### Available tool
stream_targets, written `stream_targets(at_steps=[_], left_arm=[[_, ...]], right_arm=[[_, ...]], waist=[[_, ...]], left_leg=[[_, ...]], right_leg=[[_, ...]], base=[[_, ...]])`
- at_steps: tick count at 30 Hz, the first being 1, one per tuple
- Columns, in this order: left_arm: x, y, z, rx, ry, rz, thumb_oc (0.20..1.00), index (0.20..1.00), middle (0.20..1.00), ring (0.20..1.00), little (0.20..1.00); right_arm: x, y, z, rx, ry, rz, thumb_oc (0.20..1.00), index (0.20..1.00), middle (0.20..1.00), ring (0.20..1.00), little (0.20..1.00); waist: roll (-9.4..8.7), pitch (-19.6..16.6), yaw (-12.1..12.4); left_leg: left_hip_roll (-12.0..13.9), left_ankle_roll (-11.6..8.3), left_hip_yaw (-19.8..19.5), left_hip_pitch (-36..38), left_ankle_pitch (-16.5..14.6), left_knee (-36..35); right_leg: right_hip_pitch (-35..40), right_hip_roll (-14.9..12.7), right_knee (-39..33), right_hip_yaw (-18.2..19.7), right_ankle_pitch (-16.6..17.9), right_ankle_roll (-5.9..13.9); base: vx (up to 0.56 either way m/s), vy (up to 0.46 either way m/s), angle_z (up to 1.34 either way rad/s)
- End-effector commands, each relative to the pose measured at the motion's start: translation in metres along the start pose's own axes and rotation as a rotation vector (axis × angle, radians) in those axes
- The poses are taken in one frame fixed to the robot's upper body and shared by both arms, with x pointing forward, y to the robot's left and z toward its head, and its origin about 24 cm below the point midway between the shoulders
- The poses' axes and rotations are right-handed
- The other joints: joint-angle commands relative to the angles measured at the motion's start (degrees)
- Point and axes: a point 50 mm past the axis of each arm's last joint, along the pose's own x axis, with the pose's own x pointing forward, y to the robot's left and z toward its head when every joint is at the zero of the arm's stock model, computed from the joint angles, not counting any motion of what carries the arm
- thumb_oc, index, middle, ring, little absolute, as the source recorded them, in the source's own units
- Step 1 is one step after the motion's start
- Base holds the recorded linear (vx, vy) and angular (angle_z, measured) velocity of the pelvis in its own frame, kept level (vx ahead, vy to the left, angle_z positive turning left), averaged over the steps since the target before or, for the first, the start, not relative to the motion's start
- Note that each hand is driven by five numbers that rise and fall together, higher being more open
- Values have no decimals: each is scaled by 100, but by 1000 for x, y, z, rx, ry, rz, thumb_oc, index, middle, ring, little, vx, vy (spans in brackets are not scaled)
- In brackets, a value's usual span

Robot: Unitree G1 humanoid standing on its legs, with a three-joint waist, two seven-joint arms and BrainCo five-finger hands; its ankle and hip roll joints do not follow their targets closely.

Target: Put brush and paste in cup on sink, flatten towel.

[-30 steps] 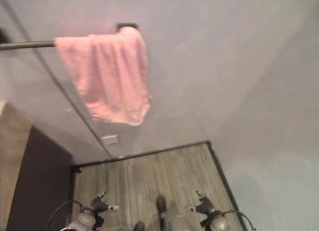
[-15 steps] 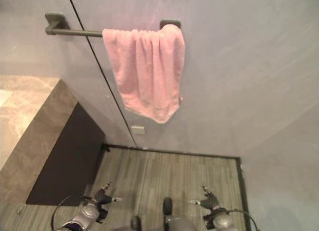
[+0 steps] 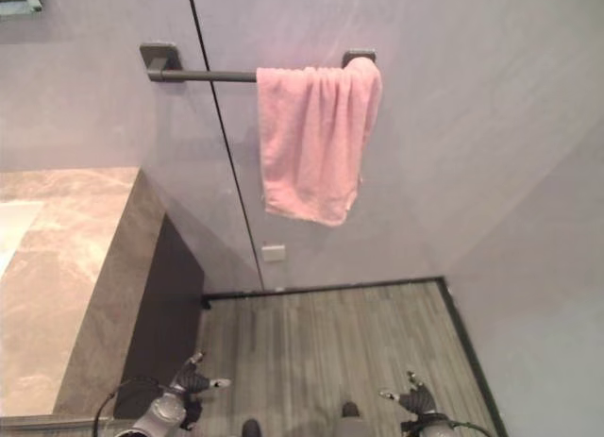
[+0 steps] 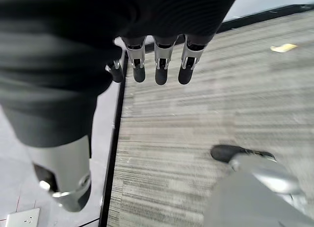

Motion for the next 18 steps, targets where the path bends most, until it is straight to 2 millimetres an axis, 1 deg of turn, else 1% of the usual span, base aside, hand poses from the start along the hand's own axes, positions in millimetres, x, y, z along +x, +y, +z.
stream_targets(at_steps=[1, 2, 4, 5, 6, 7, 8, 9, 10, 11, 13, 15, 18], left_arm=[[1, 19, 8, -9, -72, 52, 1000, 1000, 1000, 1000, 1000], [-1, 17, 4, -2, -67, 35, 1000, 1000, 1000, 1000, 1000], [-4, 10, -2, 11, -56, 4, 1000, 1000, 1000, 1000, 1000], [-5, 5, -4, 19, -52, -17, 1000, 1000, 1000, 1000, 1000], [-6, 3, -5, 25, -49, -28, 1000, 1000, 1000, 1000, 1000], [-6, 2, -8, 27, -40, -35, 1000, 1000, 1000, 1000, 1000], [-6, 0, -7, 27, -40, -37, 1000, 1000, 1000, 1000, 1000], [-6, -1, -8, 31, -33, -39, 1000, 1000, 1000, 1000, 1000], [-5, -4, -5, 50, -43, -53, 1000, 1000, 1000, 1000, 1000], [-5, -7, -2, 74, -60, -68, 1000, 1000, 1000, 1000, 1000], [-6, -9, -1, 79, -70, -75, 1000, 1000, 1000, 1000, 1000], [-6, -9, -1, 75, -67, -74, 1000, 1000, 1000, 1000, 1000], [-6, -10, 2, 44, -73, -68, 1000, 1000, 1000, 1000, 1000]], right_arm=[[11, -5, 63, -6, -220, -21, 1000, 1000, 1000, 1000, 1000], [10, -4, 63, -6, -226, -15, 1000, 1000, 1000, 1000, 1000], [10, -4, 61, -7, -221, -10, 1000, 1000, 1000, 1000, 1000], [9, -5, 60, -12, -228, -8, 1000, 1000, 1000, 1000, 1000], [9, -7, 61, -14, -235, -10, 1000, 1000, 1000, 1000, 1000], [9, -8, 59, -7, -230, -17, 1000, 1000, 1000, 1000, 1000], [9, -9, 59, -4, -230, -24, 1000, 1000, 1000, 1000, 1000], [9, -9, 60, -8, -230, -27, 1000, 1000, 1000, 1000, 1000], [9, -9, 56, -9, -222, -27, 1000, 1000, 1000, 1000, 1000], [8, -12, 51, -11, -205, -37, 1000, 1000, 1000, 1000, 1000], [8, -16, 48, -13, -192, -46, 1000, 1000, 1000, 1000, 1000], [9, -21, 44, -7, -170, -67, 1000, 1000, 1000, 1000, 1000], [10, -26, 45, 36, -166, -89, 1000, 1000, 1000, 1000, 1000]], waist=[[172, 149, 214], [174, 139, 168], [199, 107, 152], [215, 88, 107], [222, 107, 51], [199, 92, 52], [190, 132, 61], [192, 175, 22], [178, 182, -9], [121, 130, -30], [114, 74, -10], [113, -10, 20], [130, -97, 54]], left_leg=[[459, -302, 7, -198, 229, -97], [426, -290, 15, -130, 267, -195], [389, -271, 22, -14, 295, -318], [356, -262, -23, 55, 285, -388], [316, -254, -93, 110, 261, -407], [298, -265, -100, 137, 249, -416], [305, -267, -101, 180, 228, -406], [323, -275, -143, 207, 213, -385], [323, -289, -220, 219, 197, -341], [317, -298, -268, 281, 167, -344], [324, -321, -269, 316, 168, -355], [350, -368, -305, 365, 191, -381], [430, -439, -392, 422, 256, -476]], right_leg=[[458, -128, -274, -869, 166, 63], [398, 76, -231, -737, 89, 60], [354, 328, -269, -563, -5, 72], [353, 517, -349, -345, -99, 51], [300, 686, -445, -52, -147, 33], [224, 703, -656, 5, -52, 31], [120, 669, -725, -44, 58, 45], [19, 669, -733, 4, 98, 79], [68, 649, -782, 68, 96, 112], [220, 609, -988, 95, 153, 91], [328, 597, -1110, 48, 179, 89], [469, 605, -1209, 15, 183, 68], [606, 632, -1260, -67, 126, 27]], base=[[42, 237, -100], [90, 201, -117], [119, 159, -33], [152, 114, 2], [156, 70, -7], [130, 19, 1], [108, -29, 23], [103, -64, 29], [146, -106, 26], [168, -115, 43], [115, -77, 65], [109, -82, 15], [96, -100, 13]])
